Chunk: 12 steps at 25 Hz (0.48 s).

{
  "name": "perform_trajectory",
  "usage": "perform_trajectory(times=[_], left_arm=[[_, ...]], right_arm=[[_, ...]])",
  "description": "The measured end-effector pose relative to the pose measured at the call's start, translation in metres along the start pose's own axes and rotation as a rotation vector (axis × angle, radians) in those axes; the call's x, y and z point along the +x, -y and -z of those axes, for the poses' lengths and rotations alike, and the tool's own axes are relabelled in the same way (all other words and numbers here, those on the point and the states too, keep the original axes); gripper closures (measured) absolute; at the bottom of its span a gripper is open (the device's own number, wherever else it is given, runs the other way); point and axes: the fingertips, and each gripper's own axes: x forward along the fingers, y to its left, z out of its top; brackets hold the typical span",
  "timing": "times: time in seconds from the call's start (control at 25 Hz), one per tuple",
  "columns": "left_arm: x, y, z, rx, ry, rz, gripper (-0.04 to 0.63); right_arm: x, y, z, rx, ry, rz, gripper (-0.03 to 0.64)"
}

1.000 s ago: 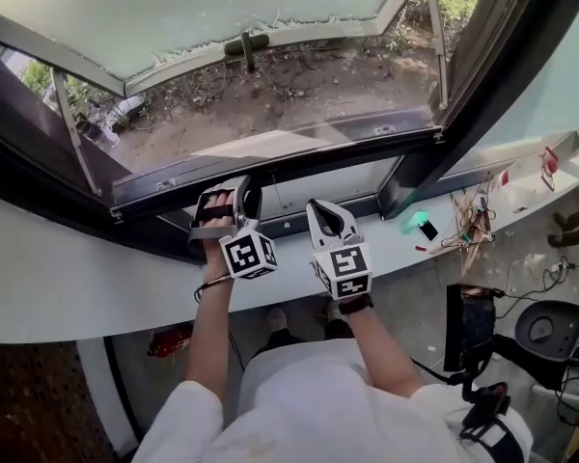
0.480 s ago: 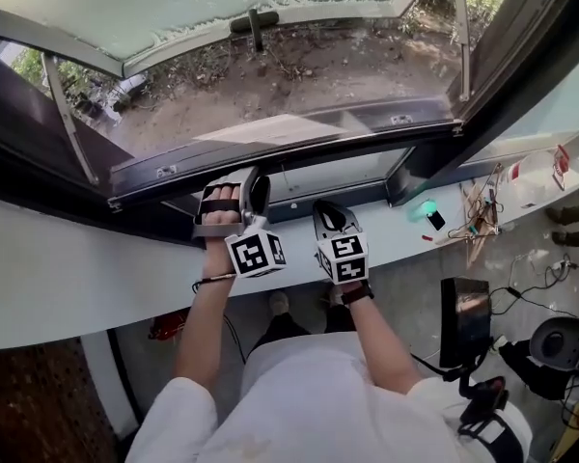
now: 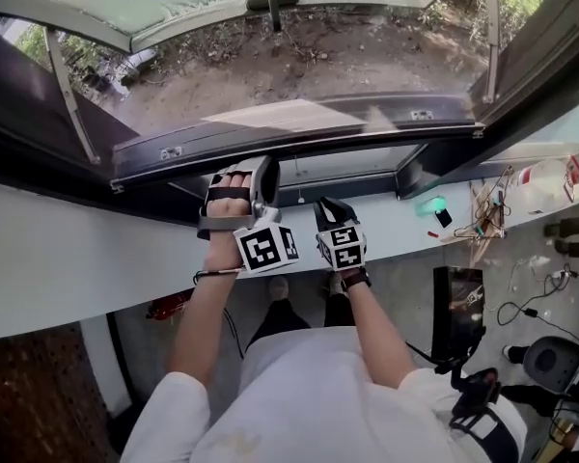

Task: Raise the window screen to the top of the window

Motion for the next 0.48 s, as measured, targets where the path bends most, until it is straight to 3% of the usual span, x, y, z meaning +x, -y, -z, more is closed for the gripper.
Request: perform_trajectory(times=[0.16, 0.32, 0.48], left_arm=[[-0.001, -0.001, 0.000, 0.017, -0.012, -0.003, 0.526], [-0.001, -0.004, 0.001, 0.031, -0.024, 0.027, 0.529], [-0.001, -0.004, 0.001, 0.025, -0.028, 0.036, 0.529]], right_arm=[[0.044, -0.008, 0.042, -0.018, -0.093, -0.074, 0.506], [0.087, -0.001, 0.081, -0.026, -0.200, -0.078, 0.495], [0.126, 0.004, 0.102, -0.034, -0.236, -0.080, 0.495]])
